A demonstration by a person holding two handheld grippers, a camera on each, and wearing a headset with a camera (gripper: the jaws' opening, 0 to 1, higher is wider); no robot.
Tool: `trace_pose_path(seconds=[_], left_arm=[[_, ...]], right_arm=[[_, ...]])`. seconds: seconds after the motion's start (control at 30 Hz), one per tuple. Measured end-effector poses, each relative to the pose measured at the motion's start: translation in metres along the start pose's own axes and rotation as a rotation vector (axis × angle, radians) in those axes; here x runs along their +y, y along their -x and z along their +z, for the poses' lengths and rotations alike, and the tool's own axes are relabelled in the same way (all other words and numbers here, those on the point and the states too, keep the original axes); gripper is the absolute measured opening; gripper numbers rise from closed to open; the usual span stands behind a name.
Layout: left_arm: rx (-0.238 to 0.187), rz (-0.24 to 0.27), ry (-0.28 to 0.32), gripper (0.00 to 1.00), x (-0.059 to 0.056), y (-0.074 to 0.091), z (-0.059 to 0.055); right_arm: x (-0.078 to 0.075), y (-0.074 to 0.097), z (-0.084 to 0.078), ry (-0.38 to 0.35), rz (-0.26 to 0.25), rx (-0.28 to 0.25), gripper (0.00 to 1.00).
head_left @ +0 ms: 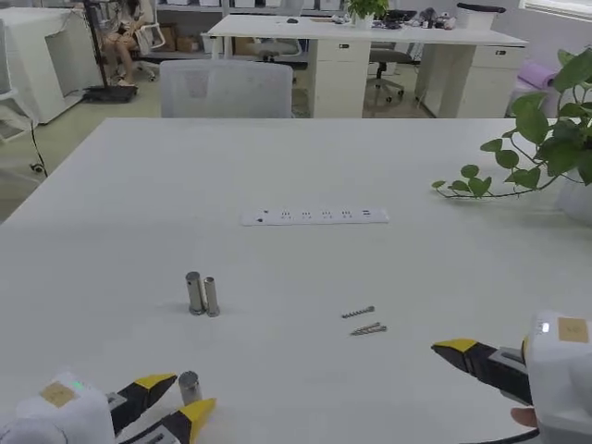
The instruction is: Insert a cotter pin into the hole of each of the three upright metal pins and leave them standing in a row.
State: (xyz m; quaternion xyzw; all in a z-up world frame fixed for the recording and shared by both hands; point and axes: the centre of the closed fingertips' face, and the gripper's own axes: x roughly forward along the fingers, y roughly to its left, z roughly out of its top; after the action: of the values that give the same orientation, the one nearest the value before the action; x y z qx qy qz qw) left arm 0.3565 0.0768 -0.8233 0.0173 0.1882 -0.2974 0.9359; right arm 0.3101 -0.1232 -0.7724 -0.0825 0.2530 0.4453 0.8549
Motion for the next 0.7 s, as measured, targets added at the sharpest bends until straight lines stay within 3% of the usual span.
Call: trace_pose_path(seconds=[0.27, 0.47, 0.7], left_arm=[[0.003, -0.150, 0.006, 0.44, -0.012, 0.007, 0.014], [-0.004, -0.219, -0.040, 0.51, -0.016, 0.015, 0.025], [-0.020, -0.297, -0.040, 0.55, -0.018, 0.025, 0.034]], right_arm=[[0.001, -0.003, 0.001, 0.006, 0.006, 0.003, 1.00], [0.000, -0.004, 0.000, 0.009, 0.009, 0.010, 1.00], [0.000, -0.003, -0.002, 0.010, 0.014, 0.017, 1.00]])
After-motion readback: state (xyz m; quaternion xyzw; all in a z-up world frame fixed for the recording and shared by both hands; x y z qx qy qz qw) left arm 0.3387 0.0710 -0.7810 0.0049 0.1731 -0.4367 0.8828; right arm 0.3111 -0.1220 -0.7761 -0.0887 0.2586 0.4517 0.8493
